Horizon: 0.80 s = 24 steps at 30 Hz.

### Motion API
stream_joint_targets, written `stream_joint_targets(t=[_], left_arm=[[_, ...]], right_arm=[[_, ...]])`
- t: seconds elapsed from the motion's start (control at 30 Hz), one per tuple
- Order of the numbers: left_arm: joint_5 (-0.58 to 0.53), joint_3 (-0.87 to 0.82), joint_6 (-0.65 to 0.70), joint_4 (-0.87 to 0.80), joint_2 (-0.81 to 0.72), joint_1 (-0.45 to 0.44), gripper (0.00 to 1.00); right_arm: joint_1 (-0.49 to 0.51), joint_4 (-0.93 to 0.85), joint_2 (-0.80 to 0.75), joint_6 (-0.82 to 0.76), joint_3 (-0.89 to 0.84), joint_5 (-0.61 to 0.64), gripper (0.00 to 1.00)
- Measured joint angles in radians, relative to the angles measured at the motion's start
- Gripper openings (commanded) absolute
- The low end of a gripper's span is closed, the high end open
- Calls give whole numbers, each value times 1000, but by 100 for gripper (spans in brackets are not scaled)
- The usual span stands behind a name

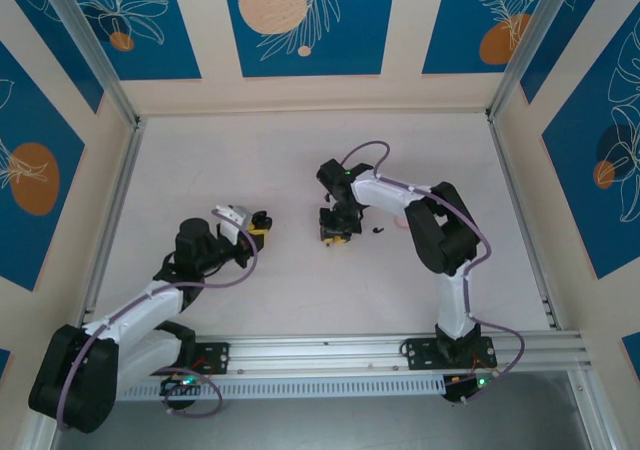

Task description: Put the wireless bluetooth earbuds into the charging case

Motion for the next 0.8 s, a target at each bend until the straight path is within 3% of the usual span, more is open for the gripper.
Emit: stream_joint_targets(t=[0.37,0.8], left_arm=[[109,3,30,207,253,-58,18],[118,10,100,564,554,-164,16]], right_arm=[[0,304,-236,-24,-275,37,21],[2,628,-467,-82,-513,51,21]])
